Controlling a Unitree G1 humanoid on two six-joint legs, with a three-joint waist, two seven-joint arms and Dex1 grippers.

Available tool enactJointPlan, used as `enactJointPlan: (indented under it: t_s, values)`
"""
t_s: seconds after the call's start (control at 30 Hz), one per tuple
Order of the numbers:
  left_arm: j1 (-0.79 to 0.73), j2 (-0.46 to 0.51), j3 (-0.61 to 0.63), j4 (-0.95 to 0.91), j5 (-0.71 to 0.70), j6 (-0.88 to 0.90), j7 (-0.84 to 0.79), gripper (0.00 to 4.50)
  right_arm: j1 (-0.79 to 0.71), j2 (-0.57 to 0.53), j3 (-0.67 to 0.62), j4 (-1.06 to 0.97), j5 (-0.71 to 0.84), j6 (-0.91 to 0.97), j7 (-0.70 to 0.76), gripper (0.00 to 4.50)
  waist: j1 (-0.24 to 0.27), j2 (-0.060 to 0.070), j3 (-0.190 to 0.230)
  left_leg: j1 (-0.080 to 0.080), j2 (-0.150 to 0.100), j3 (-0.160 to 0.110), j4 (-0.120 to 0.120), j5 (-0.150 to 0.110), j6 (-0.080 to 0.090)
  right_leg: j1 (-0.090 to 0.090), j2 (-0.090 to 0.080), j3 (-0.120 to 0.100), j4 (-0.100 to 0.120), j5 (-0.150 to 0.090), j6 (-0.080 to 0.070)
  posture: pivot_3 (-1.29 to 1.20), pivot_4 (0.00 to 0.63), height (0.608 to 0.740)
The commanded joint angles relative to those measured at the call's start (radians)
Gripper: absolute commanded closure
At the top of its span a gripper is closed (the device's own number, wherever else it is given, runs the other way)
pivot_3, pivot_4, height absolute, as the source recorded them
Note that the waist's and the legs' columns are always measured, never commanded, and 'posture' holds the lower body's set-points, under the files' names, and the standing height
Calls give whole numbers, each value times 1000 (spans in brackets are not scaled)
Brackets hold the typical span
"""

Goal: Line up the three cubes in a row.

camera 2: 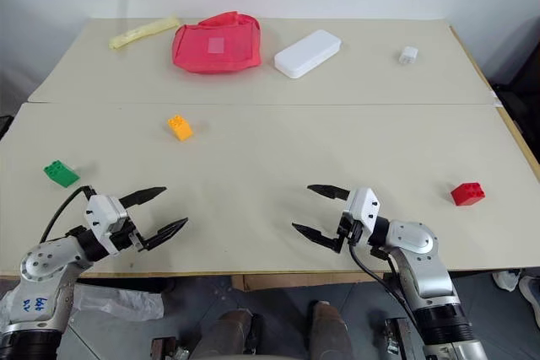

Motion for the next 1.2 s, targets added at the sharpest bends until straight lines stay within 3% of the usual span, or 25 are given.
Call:
enactJointPlan:
  t_s: [0.03,0.27,0.5,0.73,0.97,1.2]
  values:
    - [-11,-5,1,-13,-30,6,-2,30,12,2,-14,-53,8,-9,-23,0,0,0,0,0,0,0,0,0,0,0,0,0,0,0,0,0,150,740]
    - [-103,-53,-123,-71,-31,105,8,30,70,-3,-111,-199,23,20,-176,0,14,0,0,0,-1,0,1,0,0,0,0,0,1,0,0,0,150,740]
    - [-247,-133,-220,-86,-43,139,1,30,291,5,-541,-351,87,124,-501,0,31,0,0,-1,-2,-1,1,0,0,0,0,0,5,0,1,0,150,740]
    - [-308,-127,-303,-80,-48,193,-92,30,393,36,-814,-180,76,62,-649,0,19,1,-1,2,-1,4,1,0,1,0,2,2,6,0,1,0,150,740]
    - [-346,-124,-342,-97,-57,174,-185,30,390,-44,-806,-96,100,98,-585,0,11,6,-2,4,0,8,1,1,2,-1,2,9,6,0,1,0,150,740]
    - [-315,-118,-352,-95,-25,131,-188,30,258,-223,-729,-103,168,348,-542,0,1,6,-2,8,1,12,0,1,3,0,2,13,7,0,1,0,150,740]
